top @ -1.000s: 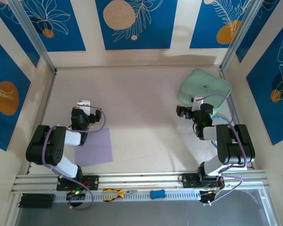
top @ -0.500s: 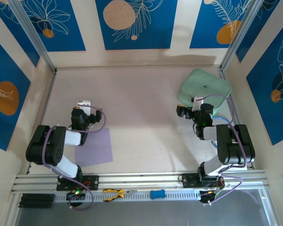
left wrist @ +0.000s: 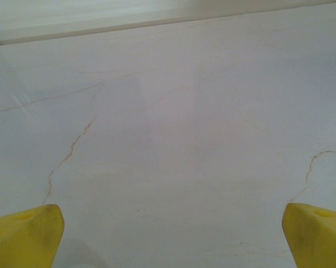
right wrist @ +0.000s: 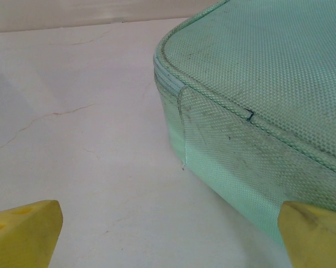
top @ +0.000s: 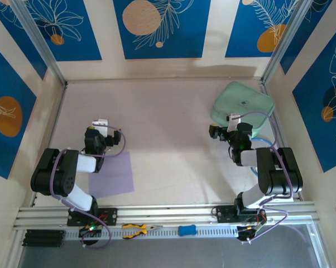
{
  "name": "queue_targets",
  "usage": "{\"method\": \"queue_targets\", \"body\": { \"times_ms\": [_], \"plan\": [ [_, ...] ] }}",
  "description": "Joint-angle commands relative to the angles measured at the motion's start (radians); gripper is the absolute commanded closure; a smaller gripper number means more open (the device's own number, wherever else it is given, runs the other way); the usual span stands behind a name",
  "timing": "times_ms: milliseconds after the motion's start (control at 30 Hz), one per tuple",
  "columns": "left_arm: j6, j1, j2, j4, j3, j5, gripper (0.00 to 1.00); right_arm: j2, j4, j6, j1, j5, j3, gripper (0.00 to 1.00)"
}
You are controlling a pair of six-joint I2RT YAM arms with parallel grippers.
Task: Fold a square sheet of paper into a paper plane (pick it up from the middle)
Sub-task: Move the square sheet of paper to the center of the table.
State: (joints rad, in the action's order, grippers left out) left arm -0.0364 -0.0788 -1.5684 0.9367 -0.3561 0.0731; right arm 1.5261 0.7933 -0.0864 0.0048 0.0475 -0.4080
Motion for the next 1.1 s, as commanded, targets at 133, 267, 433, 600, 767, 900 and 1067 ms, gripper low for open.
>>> {"method": "queue_targets", "body": {
  "times_ms": [133, 267, 433, 600, 767, 900, 1067],
  "plan": [
    [-0.019, 0.001, 0.01, 0.145, 0.057, -0.023, 0.0, -0.006, 0.019, 0.008, 0.006, 0.021, -0.004, 0.01],
    [0.006, 0.001, 0.038, 0.177, 0.086, 0.044, 0.0, -0.017, 0.01, 0.016, 0.003, -0.011, -0.003, 0.01],
    [0.019, 0.002, 0.174, 0.079, 0.103, 0.083, 0.0, -0.07, -0.076, 0.021, 0.009, -0.005, -0.028, 0.01],
    [0.051, 0.002, 0.381, -0.187, 0.053, 0.135, 0.0, -0.178, -0.372, -0.021, 0.005, -0.042, -0.134, 0.0],
    [0.253, 0.002, 0.55, -0.566, -0.076, 0.229, 0.0, -0.323, -0.65, -0.112, 0.011, -0.095, -0.224, 0.01],
    [0.516, 0.004, 0.631, -0.984, -0.216, 0.25, 0.0, -0.428, -0.818, -0.361, 0.004, -0.163, -0.268, 0.01],
    [0.651, 0.004, 0.741, -0.954, -0.115, -0.095, 0.0, -0.473, -0.787, -0.514, 0.027, -0.474, -0.228, 0.01]
  ]
}}
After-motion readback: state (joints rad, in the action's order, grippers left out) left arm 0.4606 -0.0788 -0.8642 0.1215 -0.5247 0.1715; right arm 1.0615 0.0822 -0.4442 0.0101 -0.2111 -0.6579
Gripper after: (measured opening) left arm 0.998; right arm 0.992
